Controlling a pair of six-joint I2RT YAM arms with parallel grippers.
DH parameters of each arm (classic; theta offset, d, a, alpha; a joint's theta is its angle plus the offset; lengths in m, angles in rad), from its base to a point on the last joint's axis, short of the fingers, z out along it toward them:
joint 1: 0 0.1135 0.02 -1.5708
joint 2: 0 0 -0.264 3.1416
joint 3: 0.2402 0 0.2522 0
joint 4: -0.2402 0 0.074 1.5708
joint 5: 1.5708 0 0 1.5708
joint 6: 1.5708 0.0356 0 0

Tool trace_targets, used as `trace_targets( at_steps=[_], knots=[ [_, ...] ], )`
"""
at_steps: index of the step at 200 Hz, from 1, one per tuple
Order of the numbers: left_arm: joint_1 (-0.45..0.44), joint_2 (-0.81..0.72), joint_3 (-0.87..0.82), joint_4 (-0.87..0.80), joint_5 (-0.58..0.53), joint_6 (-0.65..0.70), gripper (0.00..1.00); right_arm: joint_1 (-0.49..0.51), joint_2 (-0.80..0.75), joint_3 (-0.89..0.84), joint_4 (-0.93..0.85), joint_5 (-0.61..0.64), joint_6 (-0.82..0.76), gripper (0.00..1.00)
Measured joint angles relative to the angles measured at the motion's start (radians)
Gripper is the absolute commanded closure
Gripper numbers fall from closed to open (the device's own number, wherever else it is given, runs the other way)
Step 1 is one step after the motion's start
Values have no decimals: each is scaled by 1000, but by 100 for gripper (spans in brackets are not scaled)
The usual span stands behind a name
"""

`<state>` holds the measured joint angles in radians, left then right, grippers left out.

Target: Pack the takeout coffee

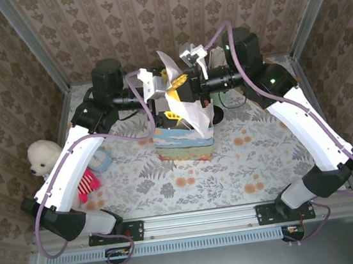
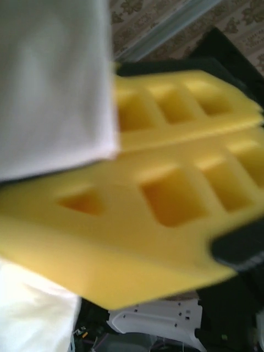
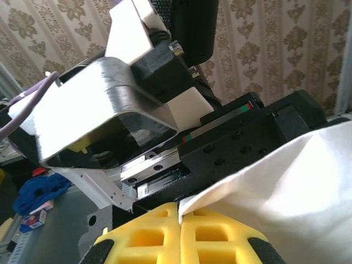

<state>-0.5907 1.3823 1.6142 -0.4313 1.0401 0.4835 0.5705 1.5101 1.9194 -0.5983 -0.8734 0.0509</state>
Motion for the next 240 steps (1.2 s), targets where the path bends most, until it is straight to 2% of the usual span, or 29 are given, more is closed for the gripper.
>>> trace_targets(
  at_steps=[14, 30, 39, 53, 62, 110, 124, 132, 142, 161, 174, 198, 240],
  knots=[
    [-4, 7, 2, 1, 8, 0, 8, 0, 20, 5, 11, -16, 8, 100],
    [-3, 11, 0, 13, 1, -13, 18, 0, 34, 6, 14, -13, 8, 100],
    [-1, 11, -6, 27, -5, -30, 29, 0, 36, 6, 12, 3, 5, 100],
    [10, 8, -23, 65, -11, -55, 52, 0, 36, 6, 3, 22, -2, 100],
    [16, 6, -40, 90, -19, -71, 60, 0, 36, 6, -5, 32, -6, 100],
    [37, -3, -106, 148, -69, -123, 87, -2, 36, -20, 39, 44, 47, 86],
    [40, -3, -115, 156, -81, -129, 96, -2, 34, -27, 46, 67, 65, 76],
    [43, -3, -118, 157, -96, -133, 98, -2, 28, -31, 48, 83, 67, 70],
    [50, -3, -126, 164, -114, -134, 100, -2, 14, -44, 46, 113, 63, 56],
    [71, -13, -155, 184, -160, -148, 100, -4, -45, -102, 41, 207, 55, 37],
    [85, -25, -179, 202, -199, -174, 100, -8, -105, -159, 36, 279, 36, 29],
    [96, -44, -207, 240, -264, -253, 100, -18, -196, -236, 14, 367, -6, 19],
    [37, -73, -240, 267, -371, -345, 98, -21, -210, -316, 25, 382, -56, 19]
  ],
)
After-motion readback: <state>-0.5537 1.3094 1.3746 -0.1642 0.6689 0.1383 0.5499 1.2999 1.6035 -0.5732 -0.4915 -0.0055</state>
